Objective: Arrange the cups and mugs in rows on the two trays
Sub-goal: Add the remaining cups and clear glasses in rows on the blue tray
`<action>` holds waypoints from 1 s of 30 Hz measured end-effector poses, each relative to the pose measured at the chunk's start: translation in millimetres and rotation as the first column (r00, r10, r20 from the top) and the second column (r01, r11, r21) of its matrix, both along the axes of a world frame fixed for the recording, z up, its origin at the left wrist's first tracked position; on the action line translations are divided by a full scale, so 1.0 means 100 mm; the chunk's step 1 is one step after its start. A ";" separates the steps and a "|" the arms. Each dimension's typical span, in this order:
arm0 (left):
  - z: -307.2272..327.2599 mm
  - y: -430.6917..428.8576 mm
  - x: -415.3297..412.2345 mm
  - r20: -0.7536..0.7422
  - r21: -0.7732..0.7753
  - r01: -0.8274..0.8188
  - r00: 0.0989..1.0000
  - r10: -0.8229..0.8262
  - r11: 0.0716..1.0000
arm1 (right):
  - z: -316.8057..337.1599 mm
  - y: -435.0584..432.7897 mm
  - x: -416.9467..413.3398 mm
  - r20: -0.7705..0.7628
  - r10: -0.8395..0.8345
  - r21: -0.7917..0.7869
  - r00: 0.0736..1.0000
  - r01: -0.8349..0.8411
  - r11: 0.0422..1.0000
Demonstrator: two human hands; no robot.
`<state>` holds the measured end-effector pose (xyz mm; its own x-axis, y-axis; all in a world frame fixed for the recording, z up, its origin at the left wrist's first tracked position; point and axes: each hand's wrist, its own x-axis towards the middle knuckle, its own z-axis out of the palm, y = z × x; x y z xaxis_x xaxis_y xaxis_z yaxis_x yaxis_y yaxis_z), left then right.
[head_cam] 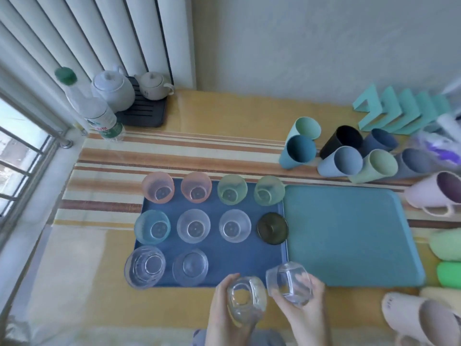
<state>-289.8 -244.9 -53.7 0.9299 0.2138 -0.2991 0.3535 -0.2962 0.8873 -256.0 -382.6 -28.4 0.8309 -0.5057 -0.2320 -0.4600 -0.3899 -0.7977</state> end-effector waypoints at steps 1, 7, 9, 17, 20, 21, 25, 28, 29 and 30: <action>-0.02 0.05 0.09 0.027 -0.059 -0.043 0.999 0.045 0.997 | -0.05 -0.02 0.02 -0.045 0.020 0.035 0.999 -0.019 0.999; -0.08 0.08 0.30 0.004 -0.127 -0.104 0.994 0.106 0.986 | -0.14 0.01 0.16 -0.091 0.089 0.083 0.992 -0.082 0.993; -0.09 0.08 0.38 -0.003 -0.151 -0.087 0.996 0.088 0.985 | -0.15 0.05 0.19 -0.092 0.102 0.075 0.991 -0.095 0.993; -0.10 0.15 0.46 -0.067 -0.174 -0.030 0.998 0.019 0.984 | -0.22 0.17 0.22 -0.096 0.120 0.037 0.988 -0.116 0.992; -0.09 0.15 0.48 -0.098 -0.187 -0.038 0.995 0.020 0.982 | -0.25 0.19 0.19 -0.106 0.146 0.018 0.984 -0.145 0.989; -0.09 0.14 0.47 -0.102 -0.190 -0.050 0.994 0.031 0.980 | -0.25 0.18 0.18 -0.112 0.163 0.018 0.980 -0.162 0.987; -0.14 0.08 0.41 -0.105 -0.131 -0.120 0.989 0.107 0.984 | -0.26 0.06 0.13 -0.132 0.245 0.064 0.961 -0.238 0.969; -0.15 0.00 0.37 -0.085 -0.080 -0.196 0.978 0.190 0.977 | -0.22 -0.10 0.12 -0.096 0.346 0.124 0.933 -0.333 0.935; -0.15 -0.04 0.37 -0.077 -0.070 -0.216 0.975 0.211 0.974 | -0.20 -0.15 0.13 -0.093 0.376 0.133 0.922 -0.363 0.922; -0.14 -0.07 0.37 -0.069 -0.062 -0.231 0.972 0.227 0.971 | -0.18 -0.19 0.16 -0.094 0.400 0.138 0.912 -0.386 0.912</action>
<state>-252.6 -251.7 -67.2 0.8381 0.3955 -0.3757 0.4591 -0.1396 0.8773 -240.4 -401.4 -46.5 0.9200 -0.1080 -0.3766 -0.3813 -0.4684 -0.7970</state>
